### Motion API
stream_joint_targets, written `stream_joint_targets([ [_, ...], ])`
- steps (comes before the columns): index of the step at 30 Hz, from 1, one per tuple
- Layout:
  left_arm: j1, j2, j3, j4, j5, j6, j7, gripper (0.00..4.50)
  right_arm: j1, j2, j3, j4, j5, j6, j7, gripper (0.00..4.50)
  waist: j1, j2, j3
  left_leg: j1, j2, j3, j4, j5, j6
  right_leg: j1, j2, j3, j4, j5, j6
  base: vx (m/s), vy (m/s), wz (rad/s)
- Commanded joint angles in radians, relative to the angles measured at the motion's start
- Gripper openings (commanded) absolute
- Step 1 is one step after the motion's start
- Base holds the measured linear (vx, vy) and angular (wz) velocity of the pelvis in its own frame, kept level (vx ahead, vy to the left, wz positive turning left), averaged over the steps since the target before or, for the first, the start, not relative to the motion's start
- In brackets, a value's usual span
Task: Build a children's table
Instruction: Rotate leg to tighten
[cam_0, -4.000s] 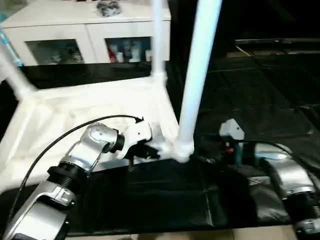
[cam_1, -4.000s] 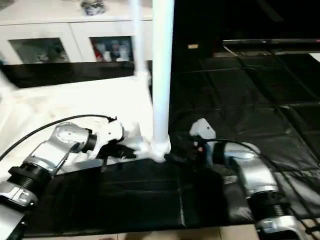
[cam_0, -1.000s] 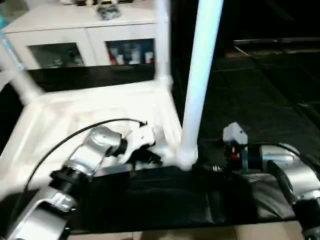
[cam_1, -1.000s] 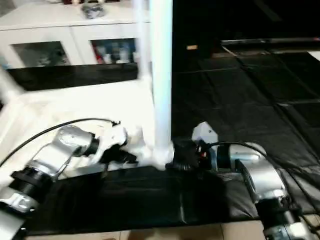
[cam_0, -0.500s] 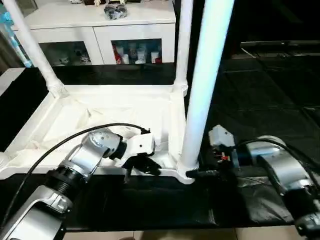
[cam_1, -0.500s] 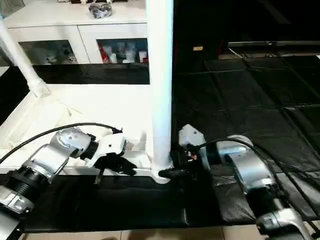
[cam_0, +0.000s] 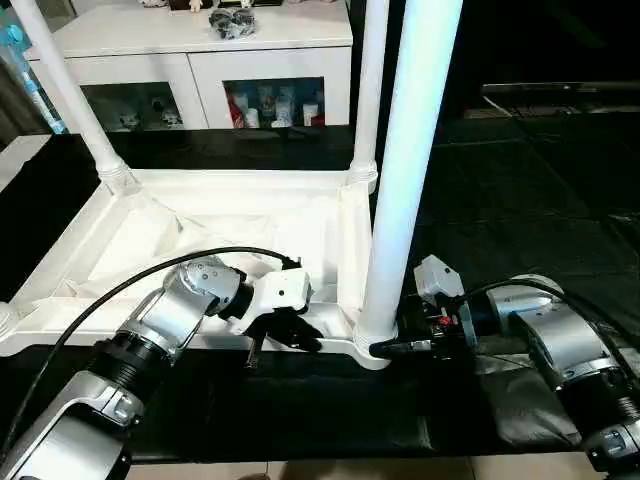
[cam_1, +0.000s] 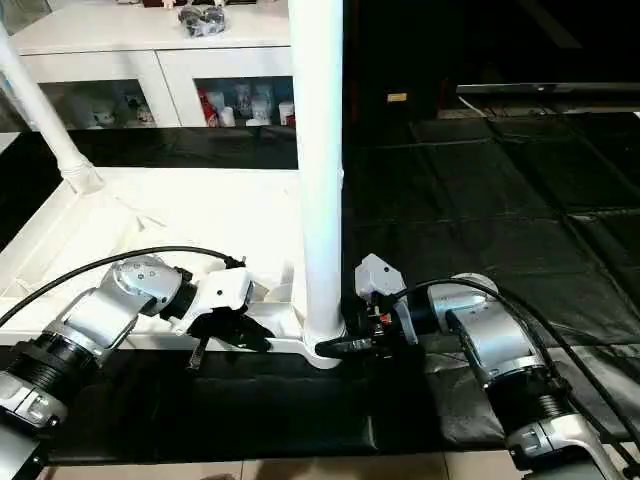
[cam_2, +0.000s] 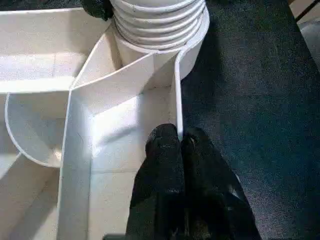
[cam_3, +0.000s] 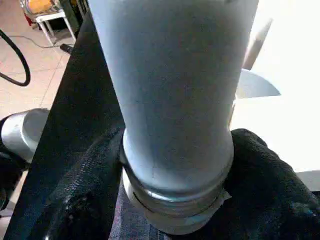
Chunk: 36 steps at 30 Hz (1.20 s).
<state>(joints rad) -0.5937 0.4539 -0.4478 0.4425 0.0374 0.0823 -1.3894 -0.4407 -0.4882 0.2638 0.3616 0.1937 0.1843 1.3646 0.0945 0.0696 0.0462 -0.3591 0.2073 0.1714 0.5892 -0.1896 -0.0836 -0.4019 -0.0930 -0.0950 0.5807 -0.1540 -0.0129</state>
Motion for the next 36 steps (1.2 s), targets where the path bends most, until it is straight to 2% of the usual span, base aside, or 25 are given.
stream_joint_targets([
  [1, -0.006, -0.007, -0.026, -0.012, 0.002, -0.003, -0.034, 0.0, -0.013, 0.016, -0.003, -0.006, 0.021, 0.007, 0.01, 2.77, -0.003, -0.018, -0.073, 0.001, 0.02, 0.003, -0.06, -0.15, 0.09, 0.057, -0.047, 0.042, -0.052, -0.246, -0.217, 0.0, 0.0, 0.0],
  [4, -0.011, -0.039, 0.003, 0.003, -0.009, 0.025, 0.024, 0.0, 0.0, 0.048, -0.024, -0.025, 0.037, 0.054, -0.054, 2.76, -0.006, -0.02, -0.071, 0.001, 0.019, 0.004, -0.06, -0.155, 0.089, 0.056, -0.046, 0.042, -0.054, -0.257, -0.216, 0.0, 0.0, 0.0],
  [6, -0.021, -0.077, 0.029, 0.02, -0.006, 0.062, 0.105, 0.0, 0.018, 0.092, -0.033, -0.043, 0.015, 0.089, -0.168, 2.75, -0.006, -0.019, -0.068, 0.001, 0.018, 0.004, -0.061, -0.16, 0.081, 0.055, -0.045, 0.043, -0.057, -0.273, -0.209, 0.0, 0.0, 0.0],
  [7, -0.027, -0.093, 0.038, 0.027, -0.005, 0.089, 0.138, 0.0, 0.023, 0.112, -0.036, -0.042, -0.003, 0.096, -0.224, 2.75, -0.008, -0.022, -0.067, 0.001, 0.015, 0.003, -0.062, -0.173, 0.069, 0.056, -0.047, 0.041, -0.06, -0.308, -0.198, 0.0, 0.0, 0.0],
  [8, -0.034, -0.114, 0.051, 0.035, -0.004, 0.117, 0.18, 0.0, 0.025, 0.147, -0.051, -0.035, -0.011, 0.111, -0.297, 2.75, -0.013, -0.02, -0.064, 0.002, 0.012, 0.002, -0.064, -0.191, 0.053, 0.054, -0.046, 0.039, -0.066, -0.37, -0.177, 0.0, 0.0, 0.0],
  [9, -0.05, -0.157, 0.076, 0.05, -0.002, 0.168, 0.266, 0.0, 0.025, 0.221, -0.085, -0.016, -0.017, 0.141, -0.435, 2.75, -0.017, -0.021, -0.062, 0.005, 0.011, 0.001, -0.065, -0.203, 0.035, 0.051, -0.047, 0.039, -0.07, -0.417, -0.157, 0.0, 0.0, 0.0],
  [10, -0.052, -0.163, 0.079, 0.052, -0.002, 0.174, 0.276, 0.0, 0.024, 0.229, -0.089, -0.013, -0.018, 0.145, -0.451, 2.75, -0.021, -0.022, -0.06, 0.004, 0.008, 0.002, -0.066, -0.21, 0.033, 0.05, -0.045, 0.037, -0.075, -0.44, -0.148, 0.0, 0.0, 0.0],
  [11, -0.061, -0.185, 0.091, 0.06, 0.0, 0.199, 0.319, 0.0, 0.02, 0.262, -0.102, -0.001, -0.025, 0.15, -0.515, 2.75, -0.027, -0.022, -0.061, 0.002, 0.004, -0.002, -0.067, -0.22, 0.021, 0.054, -0.047, 0.034, -0.079, -0.478, -0.125, 0.0, 0.0, 0.0],
  [14, -0.078, -0.231, 0.125, 0.075, -0.007, 0.25, 0.4, 0.0, 0.004, 0.312, -0.115, 0.029, -0.049, 0.154, -0.62, 2.75, -0.046, -0.02, -0.061, 0.0, 0.003, -0.005, -0.068, -0.239, 0.026, 0.053, -0.045, 0.031, -0.086, -0.489, -0.111, 0.0, 0.0, 0.0],
  [15, -0.091, -0.263, 0.146, 0.088, -0.006, 0.279, 0.459, 0.0, -0.01, 0.349, -0.131, 0.048, -0.061, 0.167, -0.696, 2.75, -0.053, -0.015, -0.062, 0.0, 0.002, -0.004, -0.066, -0.233, 0.027, 0.051, -0.044, 0.031, -0.083, -0.468, -0.122, 0.0, 0.0, 0.0],
  [18, -0.125, -0.337, 0.201, 0.121, -0.001, 0.325, 0.614, 0.0, -0.046, 0.428, -0.149, 0.086, -0.097, 0.163, -0.846, 2.74, -0.062, -0.015, -0.065, 0.0, 0.0, -0.004, -0.063, -0.216, 0.033, 0.05, -0.043, 0.031, -0.083, -0.428, -0.138, 0.0, 0.0, 0.0],
  [20, -0.132, -0.356, 0.216, 0.124, 0.003, 0.336, 0.643, 0.0, -0.051, 0.45, -0.149, 0.085, -0.111, 0.166, -0.869, 2.74, -0.059, -0.015, -0.069, 0.0, 0.0, -0.002, -0.061, -0.189, 0.044, 0.052, -0.042, 0.033, -0.08, -0.376, -0.151, 0.0, 0.0, 0.0],
  [22, -0.134, -0.363, 0.219, 0.125, 0.007, 0.335, 0.654, 0.0, -0.05, 0.455, -0.137, 0.079, -0.124, 0.157, -0.87, 2.74, -0.056, -0.015, -0.072, -0.006, 0.002, -0.003, -0.06, -0.16, 0.06, 0.058, -0.042, 0.035, -0.07, -0.298, -0.174, 0.0, 0.0, 0.0],
  [26, -0.131, -0.361, 0.217, 0.116, 0.012, 0.335, 0.653, 0.0, -0.039, 0.458, -0.128, 0.072, -0.119, 0.139, -0.862, 2.74, -0.054, -0.011, -0.077, -0.008, 0.006, -0.003, -0.056, -0.116, 0.085, 0.06, -0.043, 0.036, -0.057, -0.19, -0.211, 0.0, 0.0, 0.0],
  [27, -0.131, -0.36, 0.216, 0.114, 0.014, 0.334, 0.652, 0.0, -0.037, 0.459, -0.131, 0.071, -0.115, 0.14, -0.86, 3.09, -0.055, -0.011, -0.074, -0.008, 0.006, -0.002, -0.057, -0.124, 0.092, 0.061, -0.043, 0.036, -0.058, -0.187, -0.221, 0.0, 0.0, 0.0],
  [28, -0.13, -0.356, 0.215, 0.114, 0.017, 0.334, 0.652, 0.0, -0.034, 0.464, -0.135, 0.072, -0.116, 0.135, -0.864, 3.3, -0.054, -0.006, -0.074, -0.006, 0.006, -0.002, -0.057, -0.132, 0.09, 0.061, -0.044, 0.035, -0.058, -0.197, -0.221, 0.0, 0.0, 0.0],
  [29, -0.128, -0.353, 0.214, 0.113, 0.02, 0.334, 0.653, 0.0, -0.032, 0.467, -0.14, 0.072, -0.118, 0.132, -0.872, 3.44, -0.056, -0.007, -0.072, -0.006, 0.006, -0.001, -0.059, -0.151, 0.085, 0.061, -0.044, 0.035, -0.063, -0.221, -0.216, 0.0, 0.0, 0.0],
  [31, -0.124, -0.341, 0.213, 0.11, 0.022, 0.326, 0.64, 0.0, -0.021, 0.465, -0.147, 0.063, -0.111, 0.136, -0.864, 3.5, -0.057, -0.005, -0.07, -0.006, 0.006, -0.002, -0.061, -0.174, 0.076, 0.062, -0.045, 0.034, -0.066, -0.257, -0.206, 0.0, 0.0, 0.0],
  [33, -0.114, -0.313, 0.204, 0.107, 0.024, 0.304, 0.595, 0.0, -0.001, 0.442, -0.152, 0.036, -0.1, 0.13, -0.822, 3.82, -0.056, -0.007, -0.07, -0.004, 0.007, -0.003, -0.062, -0.184, 0.07, 0.06, -0.045, 0.035, -0.069, -0.274, -0.193, 0.0, 0.0, 0.0],
  [35, -0.11, -0.3, 0.199, 0.107, 0.025, 0.289, 0.575, 0.0, 0.007, 0.429, -0.154, 0.026, -0.095, 0.126, -0.804, 3.87, -0.059, -0.007, -0.071, -0.008, 0.007, -0.005, -0.063, -0.18, 0.071, 0.063, -0.044, 0.035, -0.066, -0.256, -0.193, 0.0, 0.0, 0.0],
  [36, -0.109, -0.295, 0.198, 0.107, 0.025, 0.286, 0.568, 0.0, 0.009, 0.424, -0.154, 0.023, -0.094, 0.123, -0.797, 4.01, -0.059, -0.006, -0.072, -0.006, 0.008, -0.004, -0.062, -0.176, 0.073, 0.062, -0.045, 0.036, -0.064, -0.241, -0.199, 0.0, 0.0, 0.0],
])
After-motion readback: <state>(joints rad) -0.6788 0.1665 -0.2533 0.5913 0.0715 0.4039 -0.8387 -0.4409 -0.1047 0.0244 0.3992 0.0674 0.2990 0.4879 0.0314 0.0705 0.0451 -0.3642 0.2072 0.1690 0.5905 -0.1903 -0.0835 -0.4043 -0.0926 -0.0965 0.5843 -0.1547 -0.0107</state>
